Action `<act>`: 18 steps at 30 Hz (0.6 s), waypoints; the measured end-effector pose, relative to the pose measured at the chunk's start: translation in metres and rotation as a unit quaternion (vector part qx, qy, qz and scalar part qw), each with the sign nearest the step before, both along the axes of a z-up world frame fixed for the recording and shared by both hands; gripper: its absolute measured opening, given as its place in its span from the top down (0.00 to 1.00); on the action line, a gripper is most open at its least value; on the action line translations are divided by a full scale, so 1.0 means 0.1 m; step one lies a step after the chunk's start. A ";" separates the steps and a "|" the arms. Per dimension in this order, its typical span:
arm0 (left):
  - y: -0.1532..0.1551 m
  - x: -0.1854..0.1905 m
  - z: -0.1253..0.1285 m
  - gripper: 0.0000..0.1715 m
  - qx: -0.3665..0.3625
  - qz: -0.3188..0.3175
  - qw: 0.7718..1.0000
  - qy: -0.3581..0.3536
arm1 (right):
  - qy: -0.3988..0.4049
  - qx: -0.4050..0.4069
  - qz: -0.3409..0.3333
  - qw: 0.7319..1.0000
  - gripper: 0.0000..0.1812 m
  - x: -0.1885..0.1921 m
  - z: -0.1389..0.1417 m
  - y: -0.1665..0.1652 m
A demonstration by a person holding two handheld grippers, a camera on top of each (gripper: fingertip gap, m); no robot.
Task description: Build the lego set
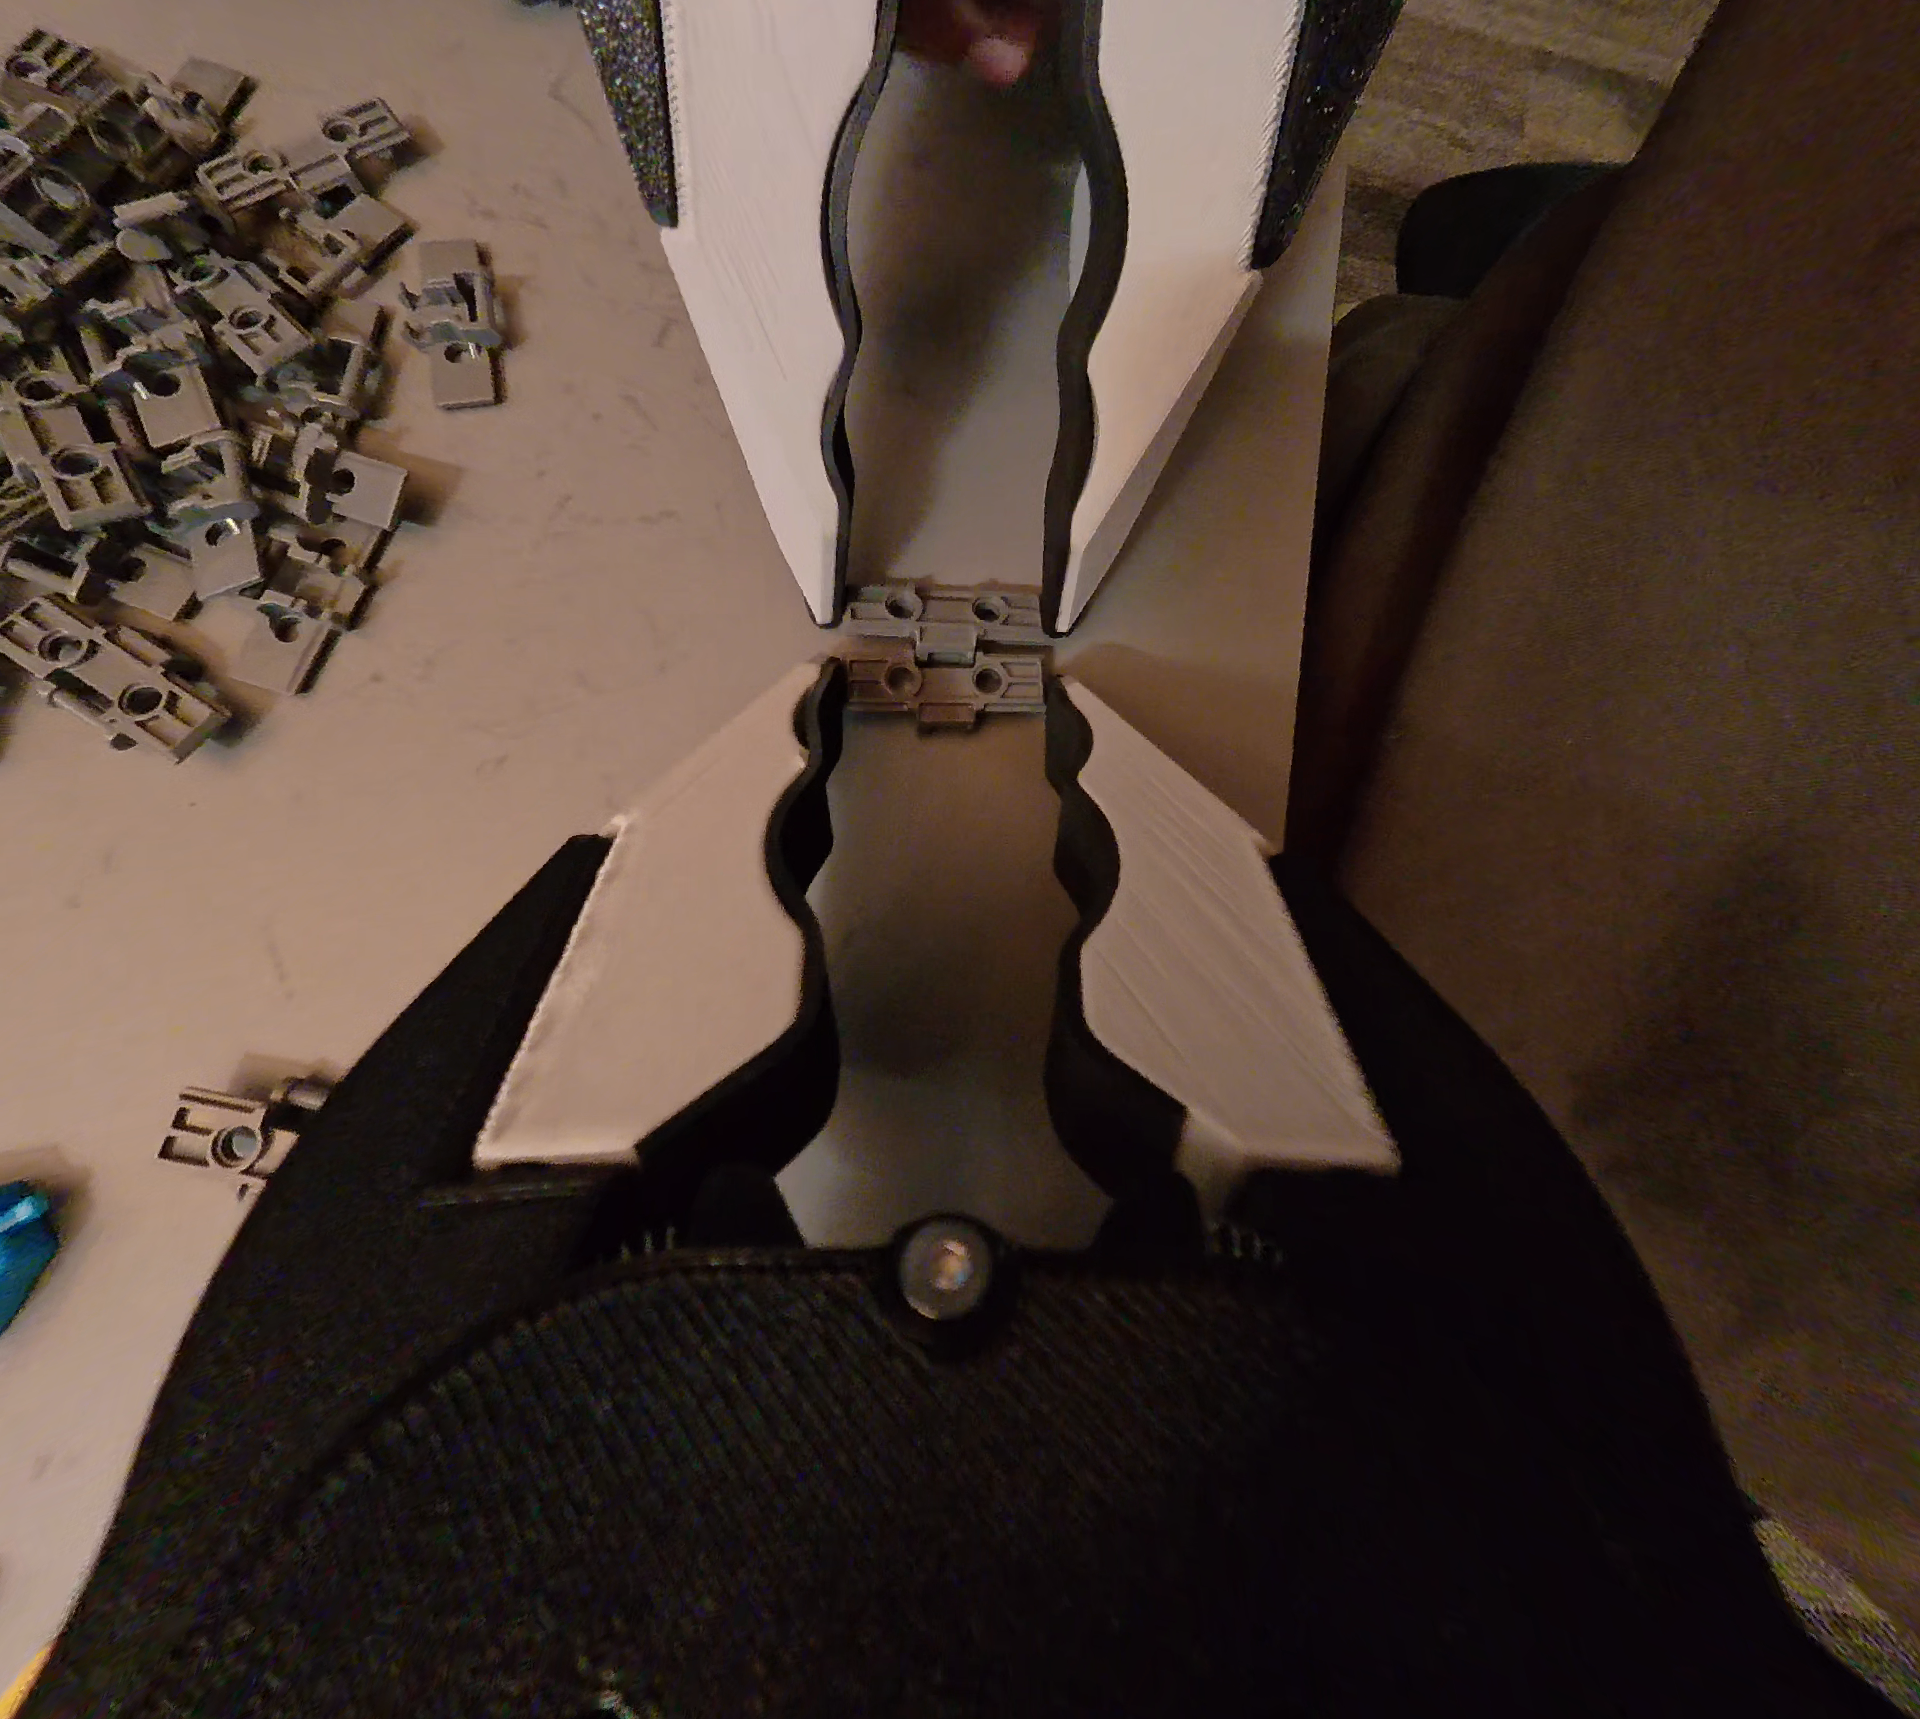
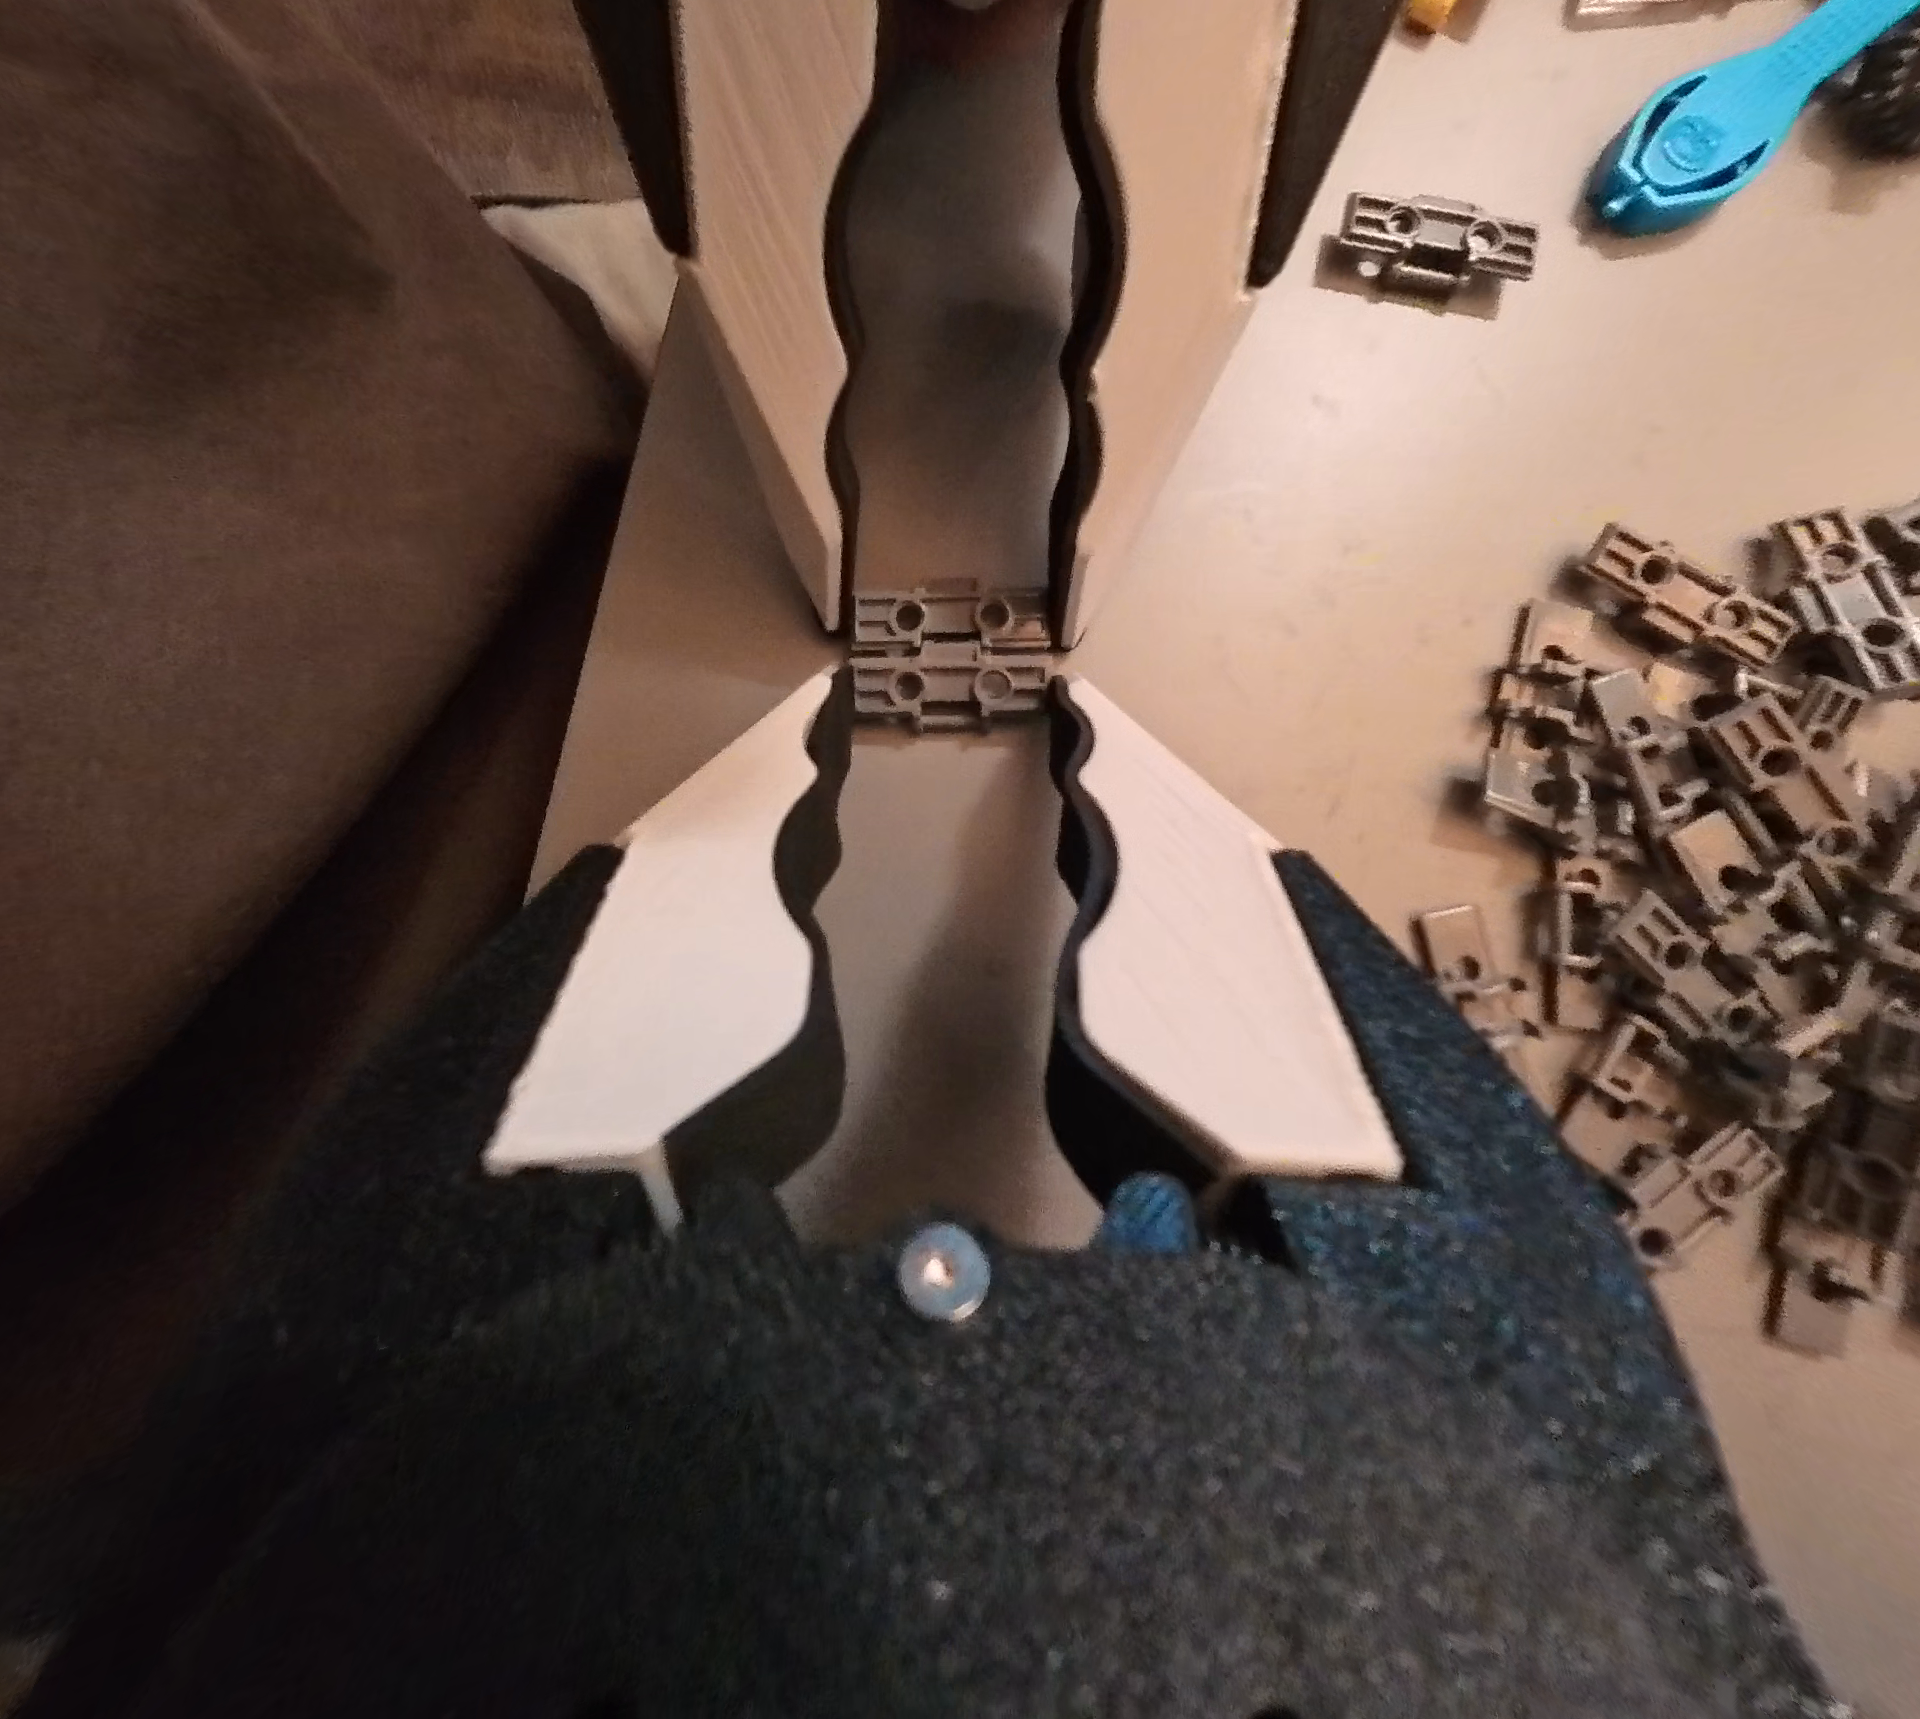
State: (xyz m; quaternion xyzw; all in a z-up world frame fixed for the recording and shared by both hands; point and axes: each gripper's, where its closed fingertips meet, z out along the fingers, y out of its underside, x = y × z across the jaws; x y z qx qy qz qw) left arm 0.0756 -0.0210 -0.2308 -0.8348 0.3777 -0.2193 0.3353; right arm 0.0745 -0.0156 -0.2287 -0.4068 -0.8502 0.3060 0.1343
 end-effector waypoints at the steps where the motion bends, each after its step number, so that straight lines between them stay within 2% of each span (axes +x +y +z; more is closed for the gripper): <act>1: 0.00 0.00 0.00 0.80 -0.001 0.000 1.000 -0.001 | -0.006 0.005 0.004 1.000 0.79 0.00 0.00 0.00; 9: 0.00 0.00 0.00 0.80 -0.001 0.000 1.000 -0.002 | -0.093 0.066 0.003 0.993 0.79 0.01 -0.02 0.00; 18: 0.00 0.00 0.01 0.81 -0.004 0.000 1.000 -0.008 | -0.151 0.085 0.003 0.985 0.80 -0.01 -0.04 0.00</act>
